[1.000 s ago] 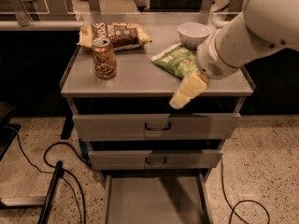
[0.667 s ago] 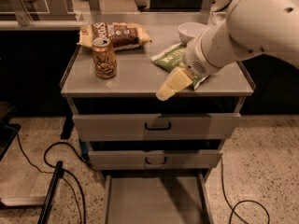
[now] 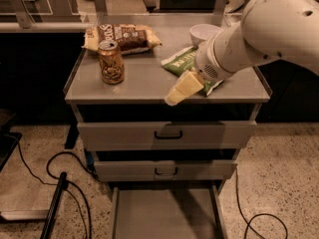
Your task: Place orange can into bottom drawer
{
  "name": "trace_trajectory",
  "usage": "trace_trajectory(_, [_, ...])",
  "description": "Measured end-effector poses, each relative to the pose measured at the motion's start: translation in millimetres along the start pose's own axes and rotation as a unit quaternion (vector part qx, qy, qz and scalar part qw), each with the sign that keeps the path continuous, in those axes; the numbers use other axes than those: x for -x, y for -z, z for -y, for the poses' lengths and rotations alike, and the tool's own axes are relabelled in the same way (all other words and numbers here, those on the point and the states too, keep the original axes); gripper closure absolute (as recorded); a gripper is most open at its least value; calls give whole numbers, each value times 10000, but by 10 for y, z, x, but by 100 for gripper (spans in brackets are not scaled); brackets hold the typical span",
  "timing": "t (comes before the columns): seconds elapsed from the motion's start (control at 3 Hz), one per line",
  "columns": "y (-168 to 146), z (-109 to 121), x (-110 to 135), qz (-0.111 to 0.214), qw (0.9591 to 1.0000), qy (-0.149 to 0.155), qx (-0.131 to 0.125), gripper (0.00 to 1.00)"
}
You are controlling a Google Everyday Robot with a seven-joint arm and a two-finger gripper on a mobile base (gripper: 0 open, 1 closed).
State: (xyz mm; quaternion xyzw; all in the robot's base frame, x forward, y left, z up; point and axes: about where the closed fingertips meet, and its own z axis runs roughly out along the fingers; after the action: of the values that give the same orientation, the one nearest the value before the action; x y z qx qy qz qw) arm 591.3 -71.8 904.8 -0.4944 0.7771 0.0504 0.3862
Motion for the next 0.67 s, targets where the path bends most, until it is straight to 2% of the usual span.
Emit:
trace_trajectory(0.33, [-255,-72,179,546,9983,-2,188,0])
trace_trajectory(0.67, [-583,-114,408,1049,9935,-17,436,0])
